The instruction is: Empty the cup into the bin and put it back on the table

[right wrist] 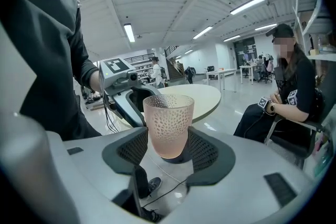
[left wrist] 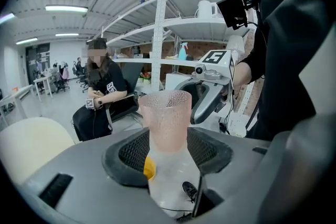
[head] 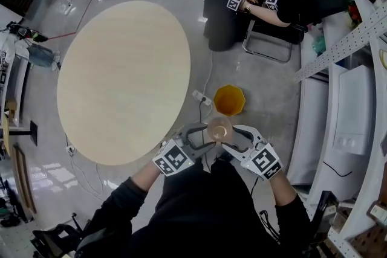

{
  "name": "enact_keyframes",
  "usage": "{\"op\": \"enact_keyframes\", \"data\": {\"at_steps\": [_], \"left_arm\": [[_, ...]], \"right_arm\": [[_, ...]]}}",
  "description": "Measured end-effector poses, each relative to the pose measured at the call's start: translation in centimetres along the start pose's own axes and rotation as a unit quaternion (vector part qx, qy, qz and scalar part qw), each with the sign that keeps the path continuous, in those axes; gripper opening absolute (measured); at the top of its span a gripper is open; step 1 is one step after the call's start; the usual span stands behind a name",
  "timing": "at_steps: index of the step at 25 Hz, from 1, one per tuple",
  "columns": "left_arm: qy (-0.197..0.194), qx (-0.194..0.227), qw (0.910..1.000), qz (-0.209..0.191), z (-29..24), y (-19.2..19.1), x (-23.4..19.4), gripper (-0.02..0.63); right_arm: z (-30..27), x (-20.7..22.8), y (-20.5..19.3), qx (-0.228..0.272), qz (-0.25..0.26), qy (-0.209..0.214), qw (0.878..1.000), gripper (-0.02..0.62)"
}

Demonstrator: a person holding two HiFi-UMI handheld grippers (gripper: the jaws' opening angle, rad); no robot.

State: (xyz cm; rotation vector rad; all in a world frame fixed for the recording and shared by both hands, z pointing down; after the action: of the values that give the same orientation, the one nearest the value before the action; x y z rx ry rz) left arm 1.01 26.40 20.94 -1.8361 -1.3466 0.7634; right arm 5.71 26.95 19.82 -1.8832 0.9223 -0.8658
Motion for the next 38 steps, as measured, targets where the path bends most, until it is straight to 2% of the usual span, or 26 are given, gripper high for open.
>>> {"op": "enact_keyframes", "data": {"at_steps": [4,10,21,33,38], "left_arm": [[-0.029,0.002,0.9991,0.031,-2.1,0.9,1.2,0.232],[-0.067,-0.007,0.9953,0.070,-5.3,-0.5,0.8,0.232],[-0.125,-0.004,0.9780,0.167,-9.4,-3.5,-2.6,0.232],[-0.117,-0.030,0.9683,0.219,-16.0,-9.1,-5.7,0.232],[-0.100,-0.036,0.9665,0.233,-19.6,-12.2,-6.2,0.232]], "right_arm": [[1.8,0.7,-1.4,0.008,-0.036,0.002,0.999,0.227],[1.9,2.8,-4.3,0.004,-0.084,-0.006,0.996,0.227],[-0.6,7.2,-7.3,-0.006,-0.177,-0.017,0.984,0.227],[-4.3,12.7,-14.2,-0.006,-0.231,0.006,0.973,0.227],[-5.6,14.7,-17.8,-0.017,-0.206,0.013,0.978,0.227]]}}
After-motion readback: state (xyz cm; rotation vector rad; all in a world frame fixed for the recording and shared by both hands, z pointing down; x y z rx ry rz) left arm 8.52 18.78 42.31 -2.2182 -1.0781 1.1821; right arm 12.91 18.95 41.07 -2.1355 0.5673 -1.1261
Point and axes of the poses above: the fingertips, and each gripper's own axes: z backward along the fingers, x to its right, y out of its top, the point moved 1 cm from there along z, backward along the fingers, and after that the axes turned 4 degrees about y, right-handed, at the moved point
